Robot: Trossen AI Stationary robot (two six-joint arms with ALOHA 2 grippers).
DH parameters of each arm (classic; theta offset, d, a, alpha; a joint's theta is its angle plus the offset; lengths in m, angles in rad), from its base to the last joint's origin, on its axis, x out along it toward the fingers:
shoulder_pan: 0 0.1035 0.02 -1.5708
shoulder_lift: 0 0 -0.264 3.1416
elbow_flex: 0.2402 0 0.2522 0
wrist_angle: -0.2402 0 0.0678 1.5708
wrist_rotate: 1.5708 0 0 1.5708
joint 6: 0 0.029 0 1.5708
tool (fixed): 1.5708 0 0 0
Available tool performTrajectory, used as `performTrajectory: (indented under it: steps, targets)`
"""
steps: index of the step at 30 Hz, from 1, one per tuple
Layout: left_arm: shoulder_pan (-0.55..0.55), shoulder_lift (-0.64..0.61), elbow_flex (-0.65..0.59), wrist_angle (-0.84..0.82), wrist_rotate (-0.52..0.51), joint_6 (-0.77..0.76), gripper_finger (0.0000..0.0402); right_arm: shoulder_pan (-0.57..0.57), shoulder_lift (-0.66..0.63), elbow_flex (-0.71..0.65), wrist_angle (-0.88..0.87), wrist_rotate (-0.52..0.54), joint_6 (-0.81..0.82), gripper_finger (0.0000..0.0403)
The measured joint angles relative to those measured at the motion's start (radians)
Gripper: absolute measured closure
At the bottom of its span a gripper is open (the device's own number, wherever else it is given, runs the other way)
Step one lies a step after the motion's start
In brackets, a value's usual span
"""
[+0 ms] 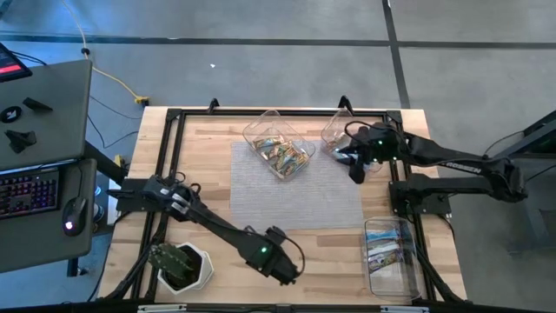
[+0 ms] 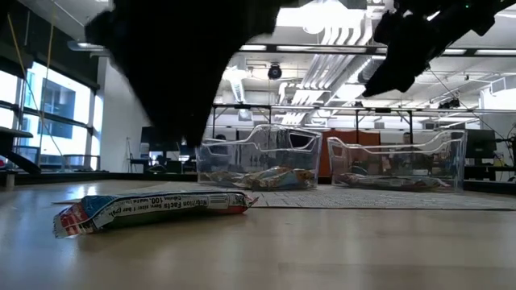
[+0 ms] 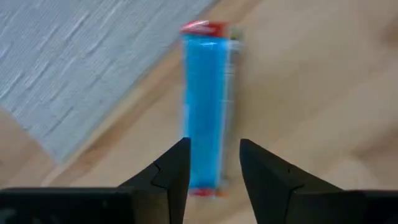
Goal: Pick and place Granola Bars by type
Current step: Put the red granola bar into the top right transparent bin
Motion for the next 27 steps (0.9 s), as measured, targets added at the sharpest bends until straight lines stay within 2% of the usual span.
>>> performTrajectory:
  steps: [7,10,15,18,22,27]
  targets:
    - [0.02,-0.001,-0.156,0.179,0.05,0.045,0.0269,0.061,-0.008,0.0,-0.009,-0.04,-0.005,0.0257]
    - [0.024,-0.01,-0.199,0.207,0.056,0.049,0.0269,0.097,-0.003,0.0,-0.003,-0.096,-0.012,0.0258]
    - [0.031,-0.01,-0.217,0.196,0.043,0.05,0.0269,0.182,-0.002,-0.002,0.012,-0.236,-0.114,0.0263]
    - [0.038,-0.009,-0.217,0.196,0.024,0.058,0.0279,0.254,-0.003,-0.037,0.088,-0.251,-0.152,0.0265]
    - [0.047,-0.007,-0.218,0.201,0.005,0.097,0.0316,0.358,-0.002,-0.139,0.284,-0.247,-0.21,0.0265]
    - [0.055,-0.001,-0.165,0.2,-0.035,0.118,0.0369,0.472,-0.002,-0.279,0.543,-0.174,-0.194,0.0266]
